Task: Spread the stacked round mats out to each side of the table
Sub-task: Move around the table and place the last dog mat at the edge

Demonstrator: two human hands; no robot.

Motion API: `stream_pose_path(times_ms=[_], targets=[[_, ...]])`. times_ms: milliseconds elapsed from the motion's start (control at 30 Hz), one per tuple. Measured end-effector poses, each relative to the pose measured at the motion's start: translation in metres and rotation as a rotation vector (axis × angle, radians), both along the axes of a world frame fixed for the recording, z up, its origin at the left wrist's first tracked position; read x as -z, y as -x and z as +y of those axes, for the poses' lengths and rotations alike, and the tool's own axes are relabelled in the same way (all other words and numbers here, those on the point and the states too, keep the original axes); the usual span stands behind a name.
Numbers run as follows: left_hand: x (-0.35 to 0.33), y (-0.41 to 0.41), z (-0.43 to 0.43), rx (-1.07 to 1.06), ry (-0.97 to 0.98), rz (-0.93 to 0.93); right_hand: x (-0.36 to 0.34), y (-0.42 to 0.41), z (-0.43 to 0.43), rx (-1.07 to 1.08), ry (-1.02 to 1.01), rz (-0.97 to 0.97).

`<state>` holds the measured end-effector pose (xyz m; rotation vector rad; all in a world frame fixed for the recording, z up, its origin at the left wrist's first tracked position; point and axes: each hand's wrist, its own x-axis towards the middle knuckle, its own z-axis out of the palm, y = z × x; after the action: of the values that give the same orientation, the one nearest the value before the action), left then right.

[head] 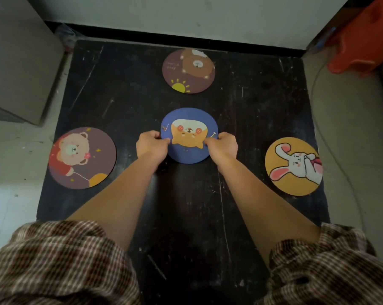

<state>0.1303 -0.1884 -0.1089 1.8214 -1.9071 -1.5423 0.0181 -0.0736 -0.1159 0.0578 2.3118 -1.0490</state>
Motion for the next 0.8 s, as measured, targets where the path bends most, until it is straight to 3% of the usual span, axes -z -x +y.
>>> stream_pose_path(times_ms=[133,233,300,467,600,733,800], targets=[[-0.004,-0.035,0.013,0.165,-0.157,-0.060,0.000,-0.020,0.019,-0.211,-0.043,0.143],[-0.014,-0.074,0.020,0.467,-0.402,-0.155,-0.005,-0.033,0.036,-0.386,-0.068,0.135],[-0.016,-0.098,0.023,0.539,-0.457,-0.211,-0.007,-0.041,0.047,-0.488,-0.082,0.092],[-0.012,-0.131,0.036,0.432,-0.075,-0.133,-0.014,-0.065,0.067,-0.678,-0.075,-0.001],[-0.011,-0.148,0.070,0.634,0.079,-0.084,-0.021,-0.094,0.073,-0.862,-0.090,-0.086],[-0.002,-0.174,0.094,0.547,0.112,-0.074,-0.021,-0.121,0.089,-0.673,0.008,-0.169],[0.004,-0.190,0.102,0.428,0.030,-0.054,-0.020,-0.130,0.105,-0.523,0.007,-0.156]])
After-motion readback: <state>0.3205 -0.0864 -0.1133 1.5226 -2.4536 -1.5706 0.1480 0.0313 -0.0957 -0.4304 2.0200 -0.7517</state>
